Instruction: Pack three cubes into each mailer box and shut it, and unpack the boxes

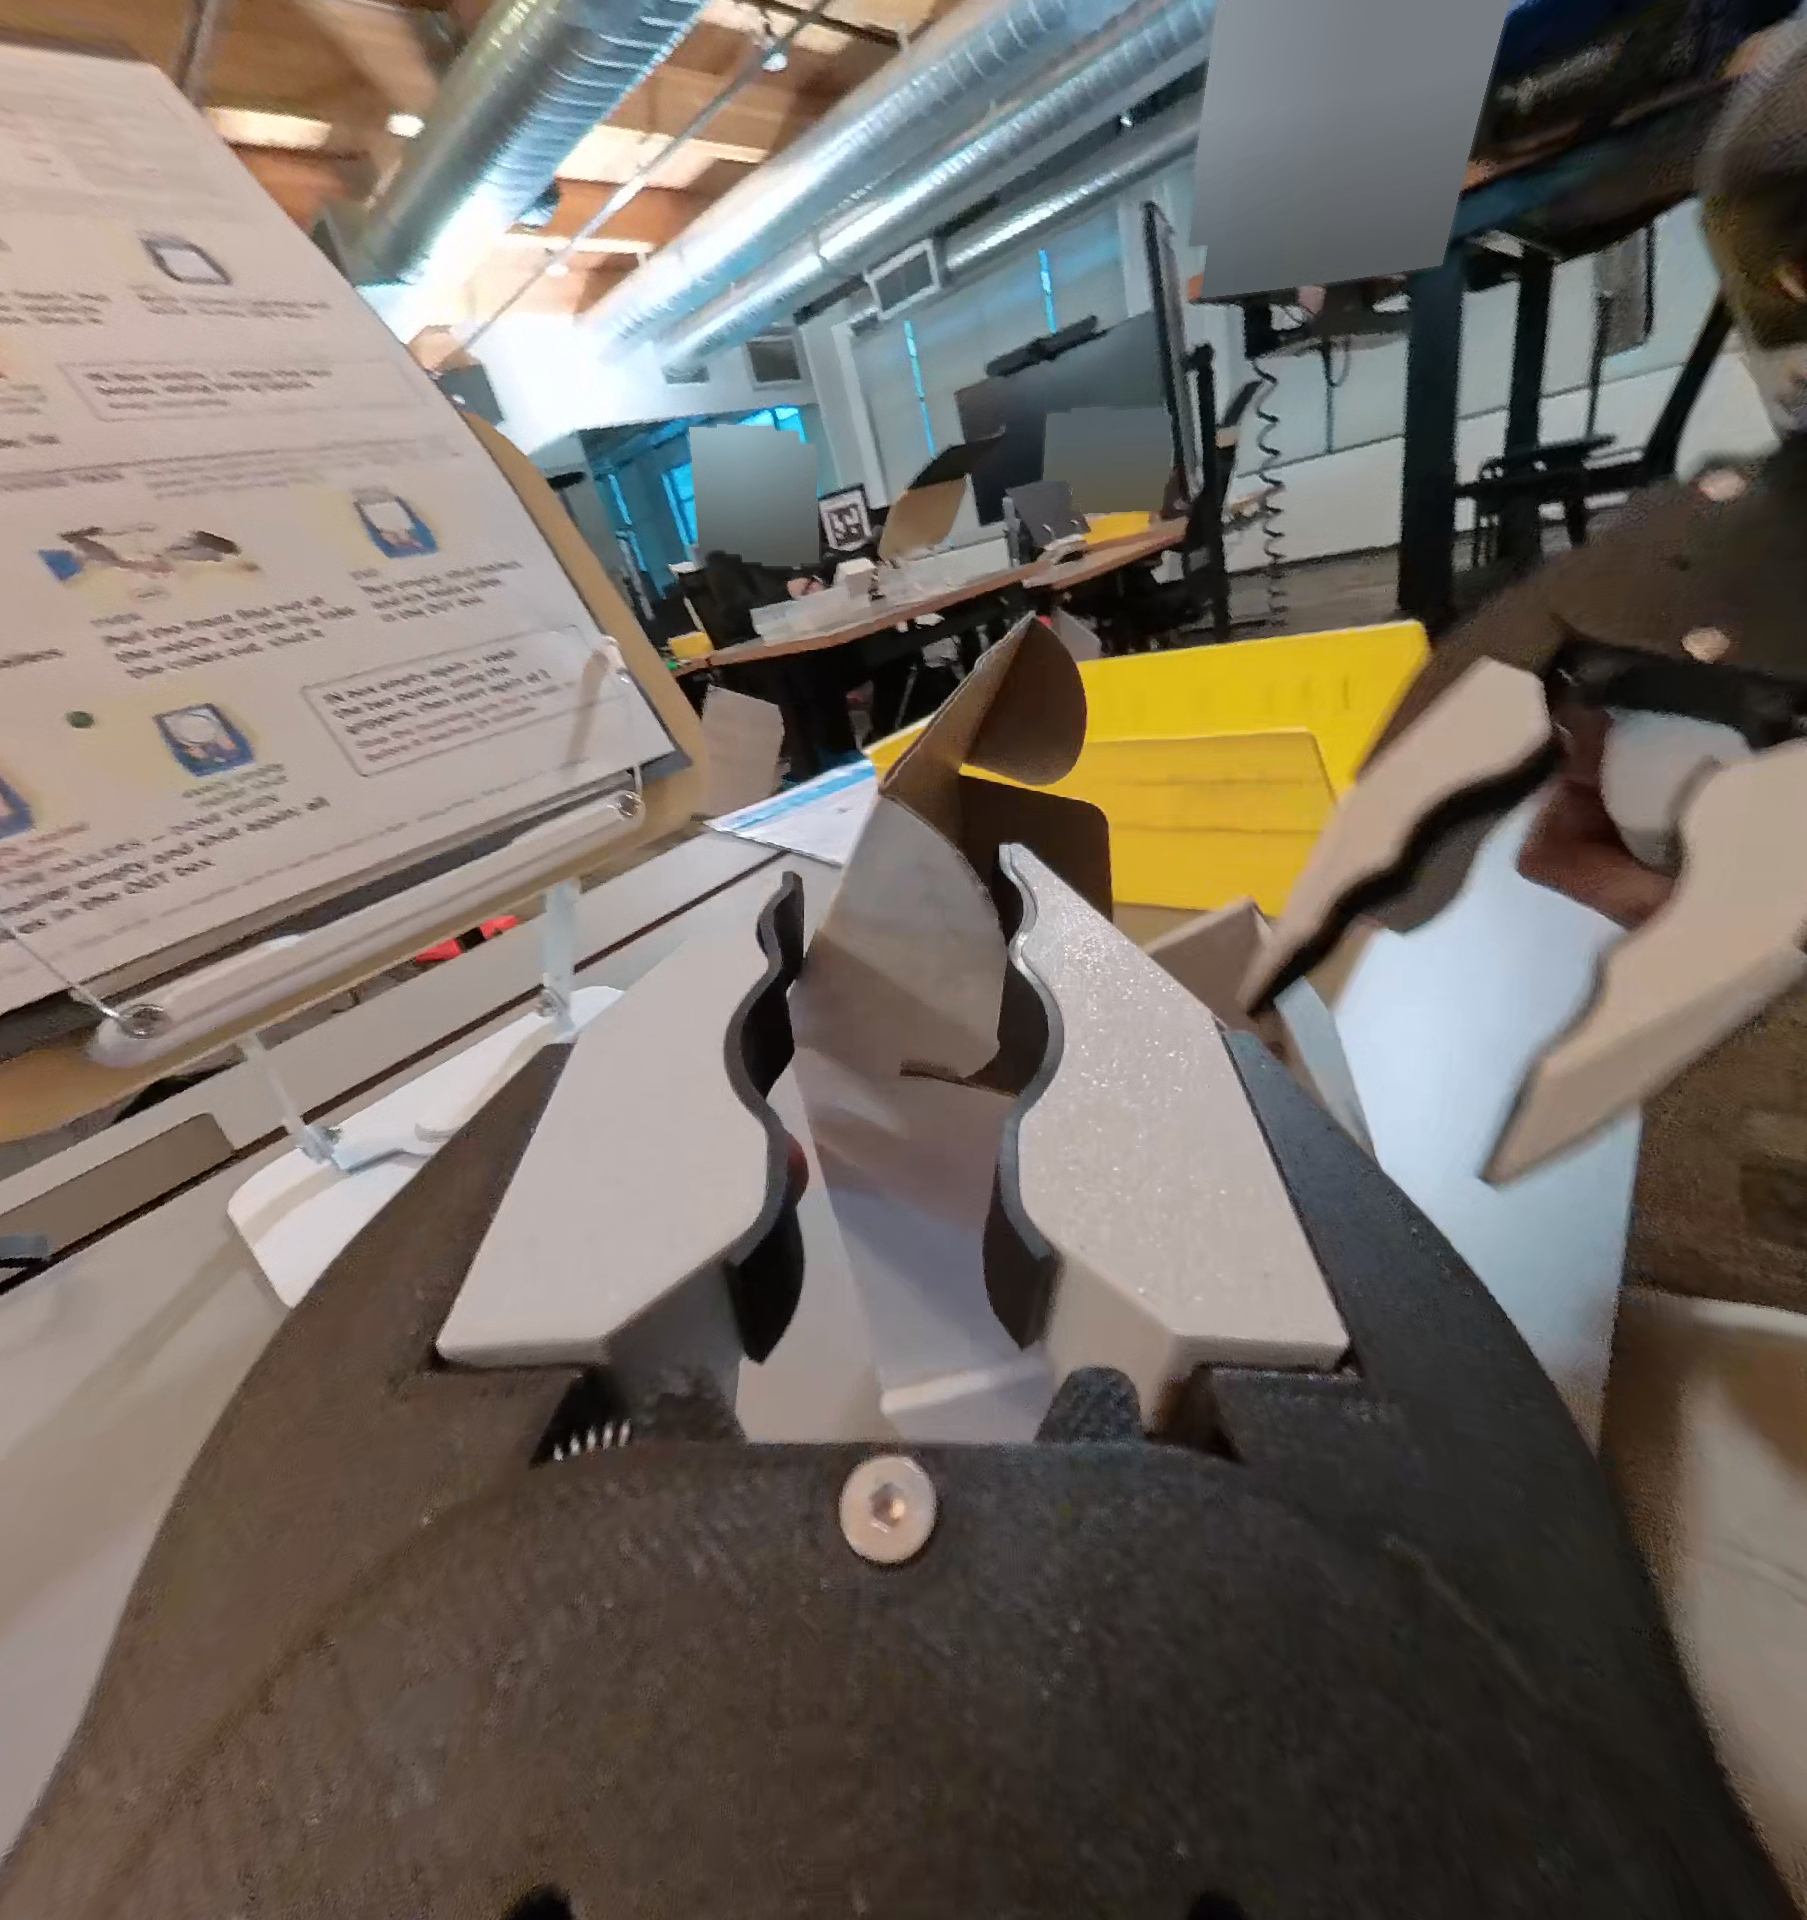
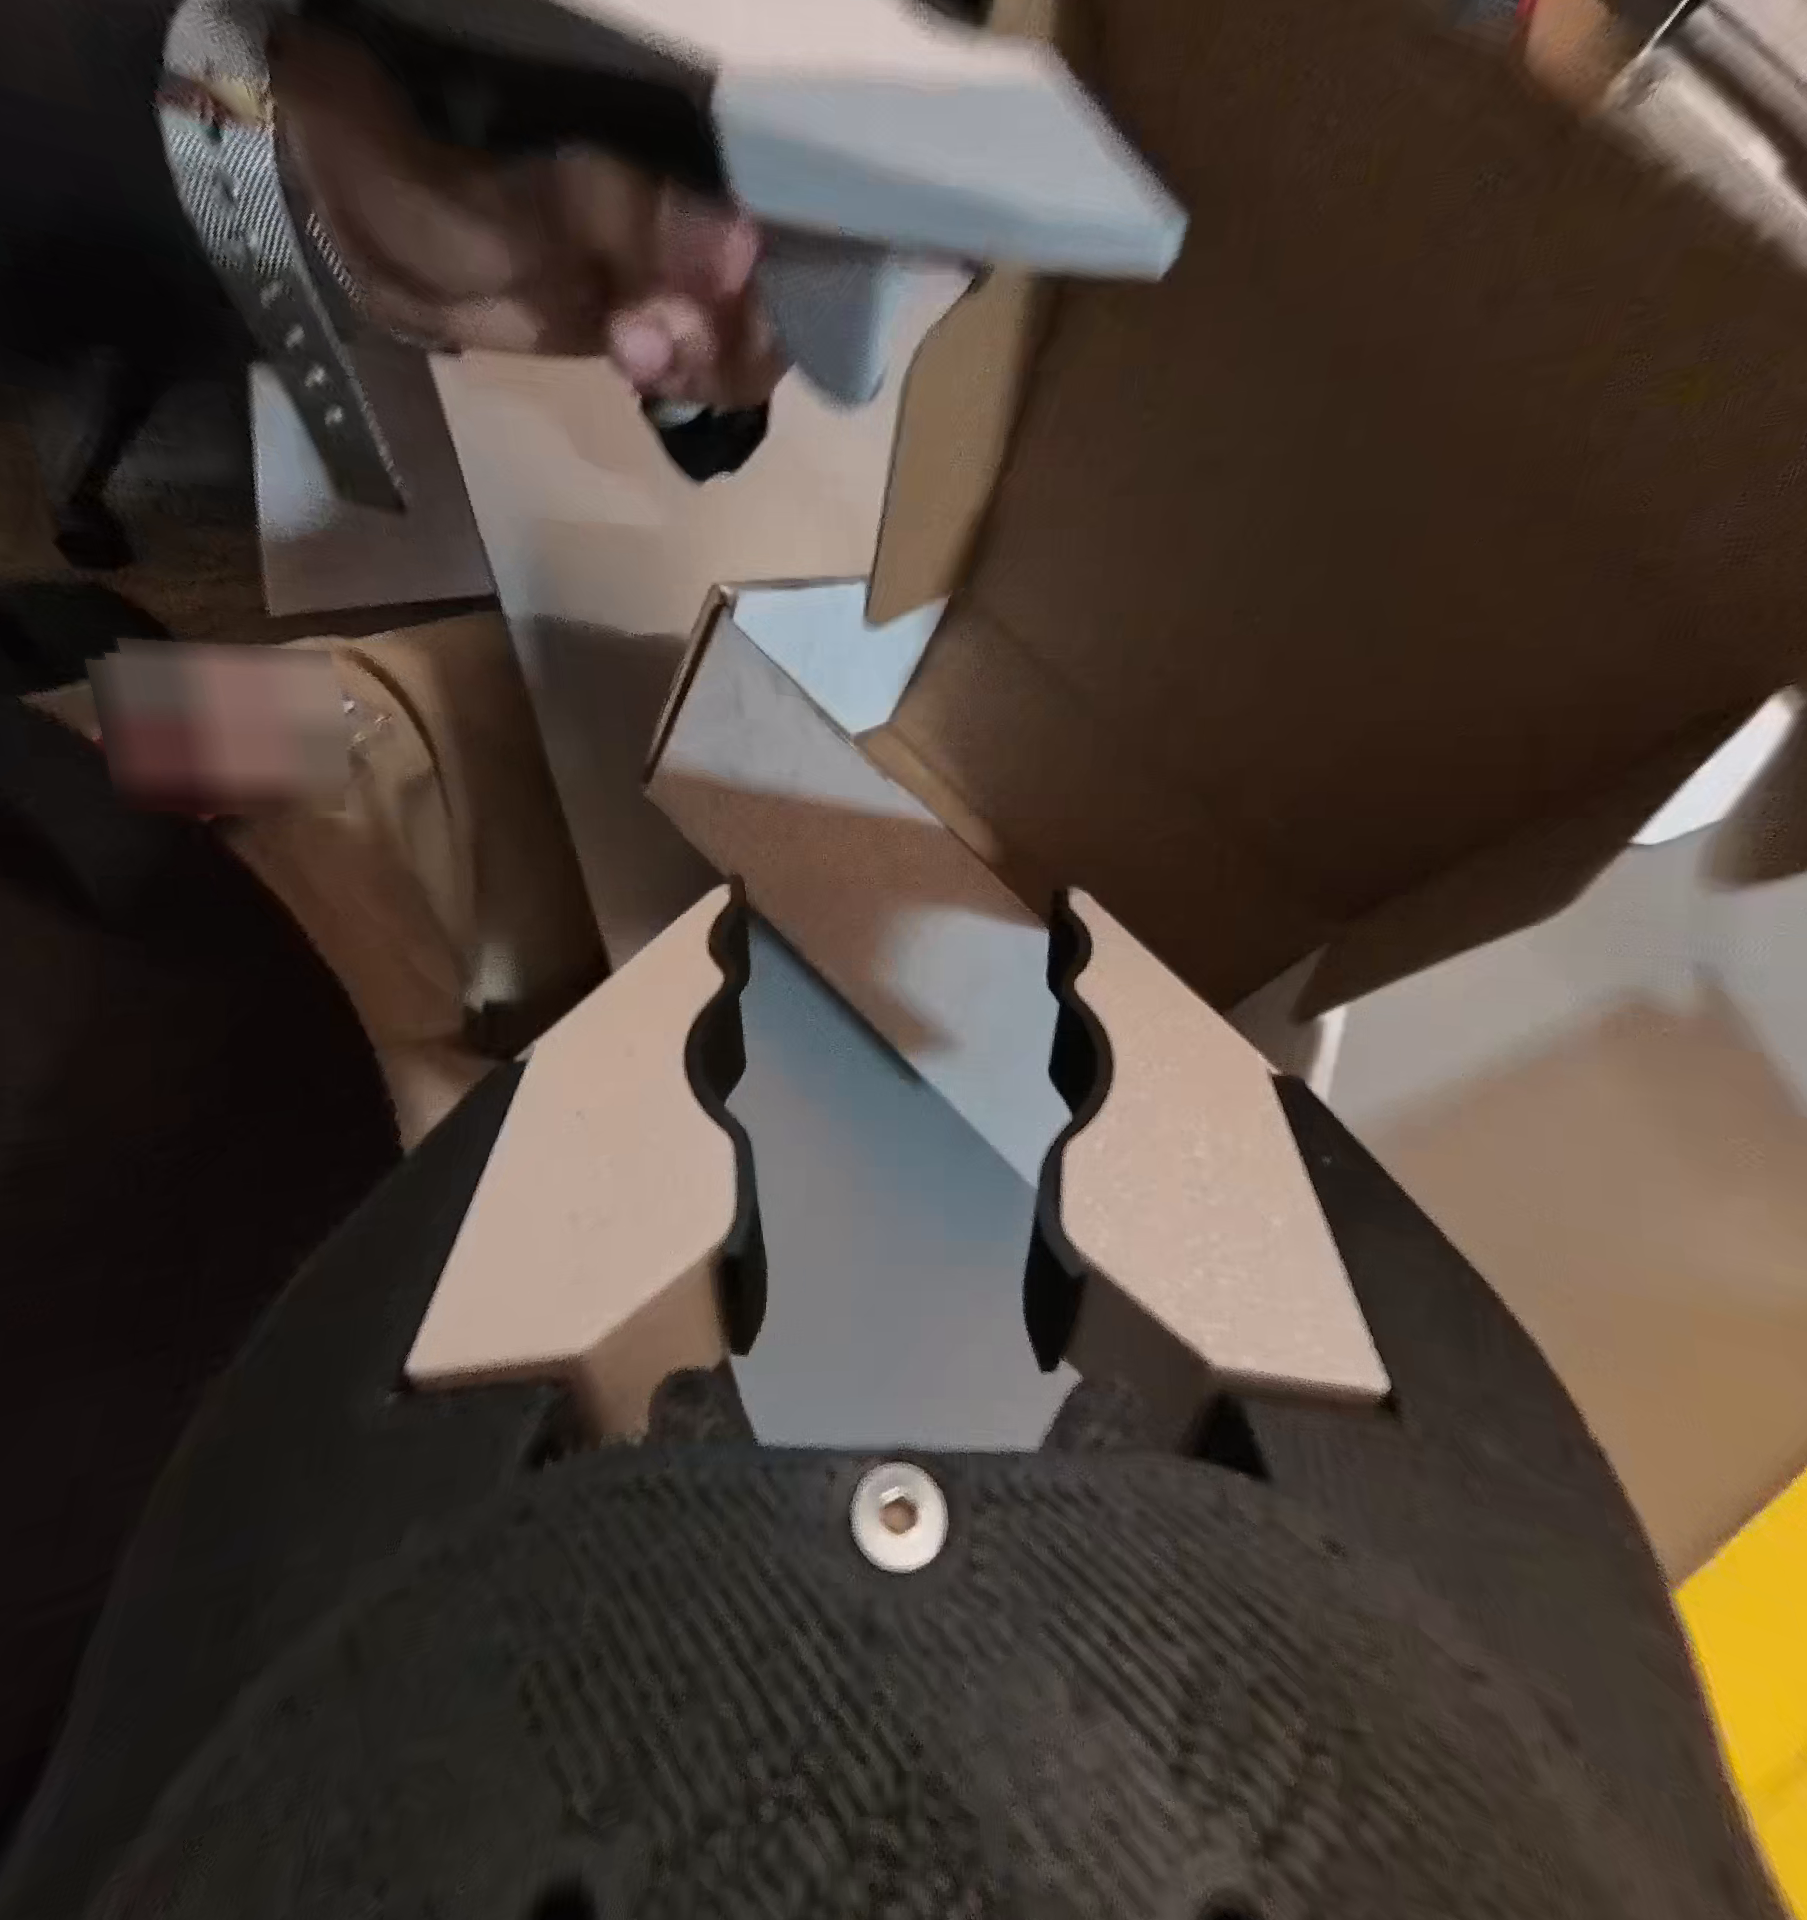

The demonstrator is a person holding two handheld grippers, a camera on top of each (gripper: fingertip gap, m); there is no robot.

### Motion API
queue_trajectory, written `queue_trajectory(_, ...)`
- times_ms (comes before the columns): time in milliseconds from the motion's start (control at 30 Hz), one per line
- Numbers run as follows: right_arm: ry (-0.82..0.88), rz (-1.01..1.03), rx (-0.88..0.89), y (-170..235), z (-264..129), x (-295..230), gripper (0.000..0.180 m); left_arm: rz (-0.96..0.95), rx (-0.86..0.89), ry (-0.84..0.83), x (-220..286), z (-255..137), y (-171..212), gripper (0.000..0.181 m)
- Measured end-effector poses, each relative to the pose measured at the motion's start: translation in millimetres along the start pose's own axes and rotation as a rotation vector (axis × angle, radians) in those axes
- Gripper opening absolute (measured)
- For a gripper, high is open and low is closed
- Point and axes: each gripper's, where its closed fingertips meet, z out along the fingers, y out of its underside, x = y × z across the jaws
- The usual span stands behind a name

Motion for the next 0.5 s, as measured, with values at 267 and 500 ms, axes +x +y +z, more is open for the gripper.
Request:
queue_trajectory(267,0.025,-0.104,-0.092,37.6,14.6,-23.8,0.059,-0.042,-0.103,-0.201,-57.0,14.2,14.4,0.027)
queue_trajectory(500,0.087,-0.158,-0.07,34.1,19.3,-18.5,0.057,-0.307,-0.143,-0.32,-92.1,23.7,42.2,0.029)
